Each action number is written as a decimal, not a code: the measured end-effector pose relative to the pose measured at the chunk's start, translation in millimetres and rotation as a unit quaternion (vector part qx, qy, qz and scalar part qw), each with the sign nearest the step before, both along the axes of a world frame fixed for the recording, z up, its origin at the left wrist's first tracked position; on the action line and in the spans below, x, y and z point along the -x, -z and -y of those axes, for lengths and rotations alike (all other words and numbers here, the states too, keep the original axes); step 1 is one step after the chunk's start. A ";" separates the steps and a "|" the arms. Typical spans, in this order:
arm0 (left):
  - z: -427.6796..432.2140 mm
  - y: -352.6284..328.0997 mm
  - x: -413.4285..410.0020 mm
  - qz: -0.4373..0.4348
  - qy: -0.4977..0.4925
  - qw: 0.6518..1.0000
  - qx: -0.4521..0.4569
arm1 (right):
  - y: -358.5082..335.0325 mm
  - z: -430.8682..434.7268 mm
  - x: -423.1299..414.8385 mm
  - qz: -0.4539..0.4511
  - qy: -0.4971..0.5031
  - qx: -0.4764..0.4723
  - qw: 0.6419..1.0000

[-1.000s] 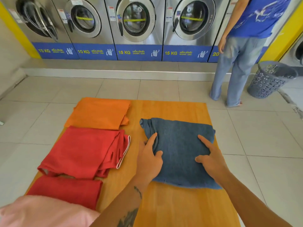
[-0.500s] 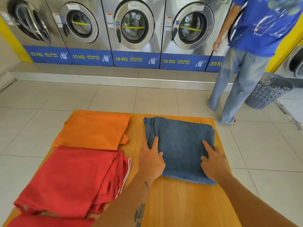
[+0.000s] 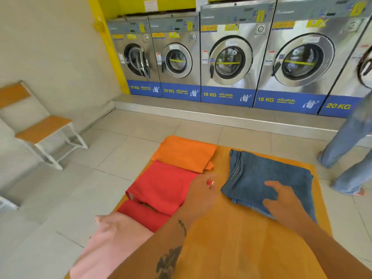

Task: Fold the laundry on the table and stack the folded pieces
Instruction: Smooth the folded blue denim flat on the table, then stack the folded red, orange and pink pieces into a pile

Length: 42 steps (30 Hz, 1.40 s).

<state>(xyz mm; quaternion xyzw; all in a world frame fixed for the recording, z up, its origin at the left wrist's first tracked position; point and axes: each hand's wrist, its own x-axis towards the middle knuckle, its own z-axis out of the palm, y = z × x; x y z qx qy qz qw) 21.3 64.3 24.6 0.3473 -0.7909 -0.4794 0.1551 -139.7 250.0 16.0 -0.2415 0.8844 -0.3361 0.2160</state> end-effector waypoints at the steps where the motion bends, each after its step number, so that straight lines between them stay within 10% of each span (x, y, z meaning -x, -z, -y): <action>1: 3.1 -7.2 -12.7 -0.008 -0.017 1.000 0.005 | -3.3 5.1 -7.4 0.021 -0.010 0.018 1.000; 14: 129.1 -6.8 -123.1 -0.023 -0.119 0.992 -0.038 | -9.8 81.3 -86.8 0.262 -0.002 0.067 0.963; 30: 263.7 86.6 -119.6 0.099 0.040 0.994 -0.026 | 54.9 231.2 -139.6 0.270 0.208 0.157 0.927; 38: 276.6 66.3 -111.2 0.102 0.124 0.957 -0.241 | 65.9 250.5 -157.0 0.246 0.231 0.128 0.932; 42: 270.7 66.9 -113.2 0.078 0.131 0.967 -0.202 | 63.0 247.5 -163.0 0.214 0.215 0.111 0.946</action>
